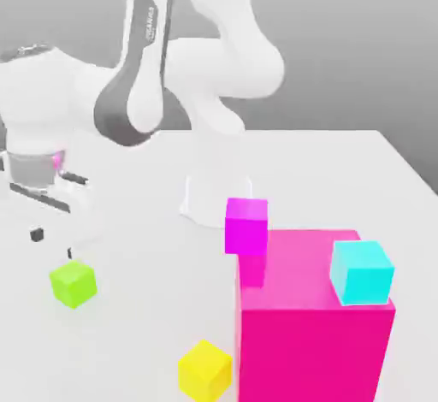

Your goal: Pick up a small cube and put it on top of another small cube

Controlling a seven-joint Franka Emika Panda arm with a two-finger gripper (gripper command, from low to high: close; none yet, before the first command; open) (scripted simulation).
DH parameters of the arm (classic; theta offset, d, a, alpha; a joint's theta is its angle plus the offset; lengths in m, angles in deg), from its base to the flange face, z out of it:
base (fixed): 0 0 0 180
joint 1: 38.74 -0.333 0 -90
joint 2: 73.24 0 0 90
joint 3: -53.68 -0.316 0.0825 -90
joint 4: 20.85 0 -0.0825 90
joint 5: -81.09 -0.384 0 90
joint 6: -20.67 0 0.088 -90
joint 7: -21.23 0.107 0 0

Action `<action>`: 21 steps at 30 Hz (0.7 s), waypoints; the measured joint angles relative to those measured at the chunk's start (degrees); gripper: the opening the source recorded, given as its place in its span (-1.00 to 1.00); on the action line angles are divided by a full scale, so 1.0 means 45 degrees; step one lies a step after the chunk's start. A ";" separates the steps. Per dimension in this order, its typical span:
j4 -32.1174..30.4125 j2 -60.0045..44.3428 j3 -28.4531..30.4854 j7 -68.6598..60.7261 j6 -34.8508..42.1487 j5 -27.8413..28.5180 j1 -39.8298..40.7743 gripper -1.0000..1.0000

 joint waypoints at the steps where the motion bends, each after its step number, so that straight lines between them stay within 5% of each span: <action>1: 0.0006 -0.0377 -0.0163 -0.0262 -0.0275 -0.0336 0.0098 0.00; 8: 0.0473 -0.2860 -0.3000 -0.2340 -0.2158 -0.3107 0.2286 0.00; 9: 0.0514 -0.3074 -0.3368 -0.2416 -0.2336 -0.3212 0.2628 -1.00; 16: 0.0513 -0.3062 -0.3398 -0.2402 -0.2318 -0.3188 0.2664 -1.00; 21: 0.0171 -0.1517 -0.1770 -0.0951 -0.1173 -0.1234 0.1498 -1.00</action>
